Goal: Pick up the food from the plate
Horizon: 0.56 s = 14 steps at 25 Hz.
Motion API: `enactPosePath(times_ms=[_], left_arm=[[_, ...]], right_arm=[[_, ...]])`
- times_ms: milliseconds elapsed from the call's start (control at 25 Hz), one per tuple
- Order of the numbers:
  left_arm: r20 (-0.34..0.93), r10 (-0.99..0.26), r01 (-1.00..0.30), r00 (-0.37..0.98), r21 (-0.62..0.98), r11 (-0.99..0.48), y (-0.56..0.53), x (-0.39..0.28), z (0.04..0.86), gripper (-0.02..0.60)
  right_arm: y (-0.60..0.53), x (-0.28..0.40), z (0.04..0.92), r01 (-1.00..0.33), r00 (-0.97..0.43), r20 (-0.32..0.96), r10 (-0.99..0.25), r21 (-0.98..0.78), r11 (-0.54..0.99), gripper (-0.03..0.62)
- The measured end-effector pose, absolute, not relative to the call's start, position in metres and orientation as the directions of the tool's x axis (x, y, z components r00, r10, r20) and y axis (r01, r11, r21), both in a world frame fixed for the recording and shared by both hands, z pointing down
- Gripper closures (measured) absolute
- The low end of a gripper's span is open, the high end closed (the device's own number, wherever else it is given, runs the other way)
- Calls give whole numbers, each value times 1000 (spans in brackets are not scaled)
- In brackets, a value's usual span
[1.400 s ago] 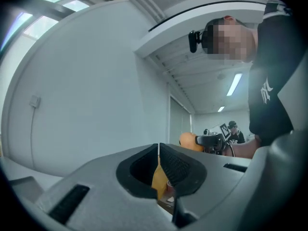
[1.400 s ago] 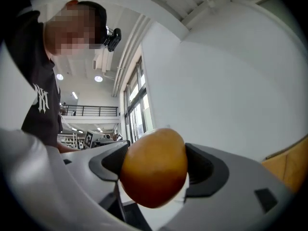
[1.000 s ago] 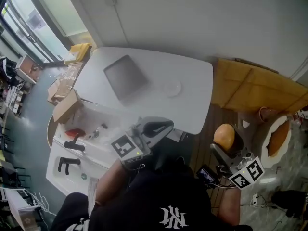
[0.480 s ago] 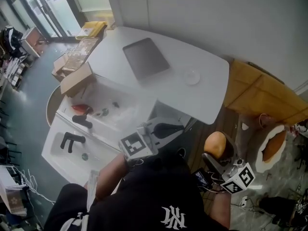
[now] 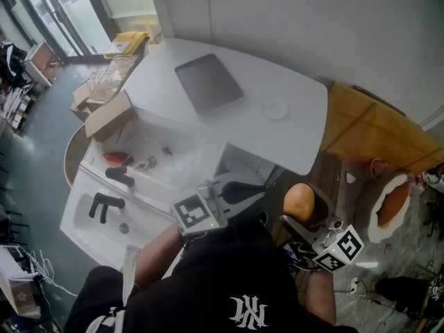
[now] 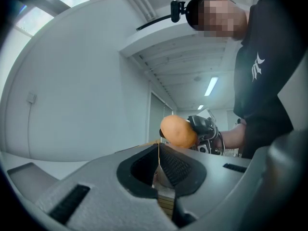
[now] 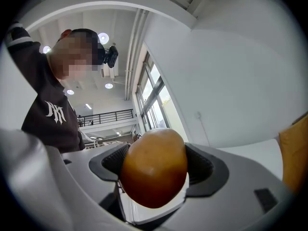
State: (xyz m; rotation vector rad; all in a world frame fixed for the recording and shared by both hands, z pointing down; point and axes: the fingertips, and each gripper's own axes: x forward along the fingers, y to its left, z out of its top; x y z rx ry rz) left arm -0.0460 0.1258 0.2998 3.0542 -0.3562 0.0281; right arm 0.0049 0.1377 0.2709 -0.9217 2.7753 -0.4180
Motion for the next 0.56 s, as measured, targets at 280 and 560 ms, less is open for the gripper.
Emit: enactPosePath(times_ms=[280,560], left_arm=[[38,-173,-176,984,63,-982,129,-48,305,575],[26,-125,-127,992,51,-991,134,-37,300,575]], right_arm=[[139,-2,270,-553,-798,-75,-599,-307,775,227],[137,5,268,-555,-793,-76,-604,-317,769,227]])
